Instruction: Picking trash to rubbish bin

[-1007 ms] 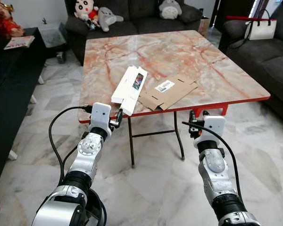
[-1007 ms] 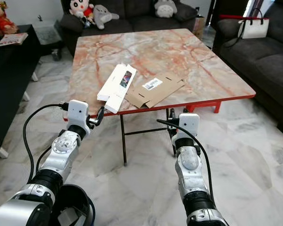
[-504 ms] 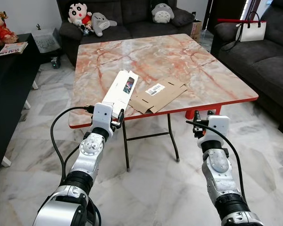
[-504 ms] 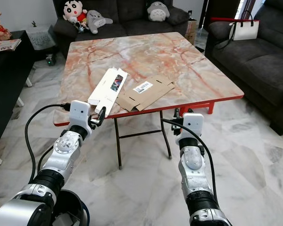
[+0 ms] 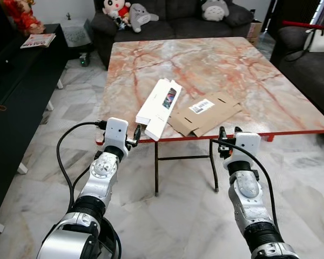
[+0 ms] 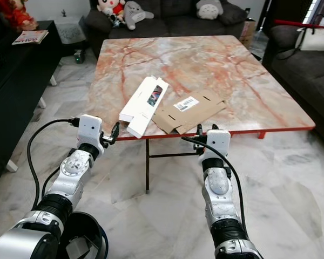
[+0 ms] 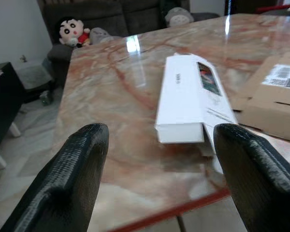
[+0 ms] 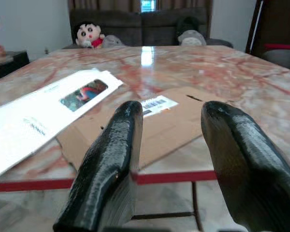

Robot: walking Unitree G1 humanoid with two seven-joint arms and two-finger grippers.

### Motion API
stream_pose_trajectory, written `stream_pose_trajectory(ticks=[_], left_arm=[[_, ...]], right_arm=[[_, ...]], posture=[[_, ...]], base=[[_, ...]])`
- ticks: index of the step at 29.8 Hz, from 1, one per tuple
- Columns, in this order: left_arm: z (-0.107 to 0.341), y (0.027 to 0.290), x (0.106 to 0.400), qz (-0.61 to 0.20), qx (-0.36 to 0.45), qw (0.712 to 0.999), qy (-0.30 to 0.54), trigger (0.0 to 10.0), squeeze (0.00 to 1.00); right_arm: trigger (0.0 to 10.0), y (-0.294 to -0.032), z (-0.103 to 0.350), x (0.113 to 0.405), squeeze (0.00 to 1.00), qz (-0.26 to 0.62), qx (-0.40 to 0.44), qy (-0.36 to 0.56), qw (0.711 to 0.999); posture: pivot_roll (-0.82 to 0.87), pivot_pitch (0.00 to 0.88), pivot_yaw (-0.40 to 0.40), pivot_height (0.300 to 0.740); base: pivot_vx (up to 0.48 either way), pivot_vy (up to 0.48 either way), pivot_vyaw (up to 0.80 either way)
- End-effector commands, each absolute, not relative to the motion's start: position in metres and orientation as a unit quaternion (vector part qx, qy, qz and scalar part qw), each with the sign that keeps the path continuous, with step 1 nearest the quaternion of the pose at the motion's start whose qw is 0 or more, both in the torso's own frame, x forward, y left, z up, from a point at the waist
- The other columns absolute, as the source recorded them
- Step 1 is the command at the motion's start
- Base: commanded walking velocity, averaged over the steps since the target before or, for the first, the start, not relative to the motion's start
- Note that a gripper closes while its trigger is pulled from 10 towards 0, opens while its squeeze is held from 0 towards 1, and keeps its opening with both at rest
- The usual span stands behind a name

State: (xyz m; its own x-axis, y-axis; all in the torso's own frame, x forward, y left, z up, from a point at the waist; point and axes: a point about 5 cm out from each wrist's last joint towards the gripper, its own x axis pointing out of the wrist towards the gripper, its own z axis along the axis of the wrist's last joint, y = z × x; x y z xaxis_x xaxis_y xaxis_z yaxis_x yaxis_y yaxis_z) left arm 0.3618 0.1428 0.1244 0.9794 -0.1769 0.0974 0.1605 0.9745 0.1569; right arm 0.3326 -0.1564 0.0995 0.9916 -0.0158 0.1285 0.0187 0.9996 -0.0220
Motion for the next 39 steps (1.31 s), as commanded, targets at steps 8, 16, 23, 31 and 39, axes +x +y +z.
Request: stream_pose_trajectory(ticks=[8, 16, 23, 31, 39], left_arm=[[0.1279, 0.1362, 0.363, -0.093, 0.075, 0.991, -0.062, 10.0, 0.0], [0.1279, 0.1349, 0.3625, -0.094, 0.073, 0.991, -0.064, 10.0, 0.0], [0.1289, 0.1339, 0.3624, -0.095, 0.072, 0.991, -0.066, 10.0, 0.0], [0.1298, 0.1331, 0.3621, -0.093, 0.07, 0.991, -0.07, 10.0, 0.0], [0.1298, 0.1352, 0.3622, -0.087, 0.066, 0.992, -0.068, 10.0, 0.0]], right_arm=[[10.0, -0.1656, 0.1042, 0.3347, 0.0, -0.026, -0.001, -0.071, 0.997], [10.0, -0.165, 0.1043, 0.3337, 0.0, -0.021, -0.007, -0.076, 0.997], [10.0, -0.1646, 0.1049, 0.3343, 0.0, -0.02, -0.007, -0.077, 0.997], [10.0, -0.1648, 0.1043, 0.3339, 0.0, -0.018, -0.01, -0.076, 0.997], [10.0, -0.1592, 0.1045, 0.3332, 0.0, 0.004, -0.021, -0.08, 0.997]], posture=[[0.17, 0.026, 0.025, 0.74], [0.17, 0.026, 0.024, 0.74], [0.17, 0.027, 0.023, 0.74], [0.17, 0.029, 0.023, 0.74], [0.18, 0.031, 0.02, 0.74]], base=[[0.331, 0.0, -0.28], [0.331, 0.0, -0.19], [0.331, 0.0, 0.0], [0.332, 0.0, 0.0], [0.041, 0.0, 0.6]])
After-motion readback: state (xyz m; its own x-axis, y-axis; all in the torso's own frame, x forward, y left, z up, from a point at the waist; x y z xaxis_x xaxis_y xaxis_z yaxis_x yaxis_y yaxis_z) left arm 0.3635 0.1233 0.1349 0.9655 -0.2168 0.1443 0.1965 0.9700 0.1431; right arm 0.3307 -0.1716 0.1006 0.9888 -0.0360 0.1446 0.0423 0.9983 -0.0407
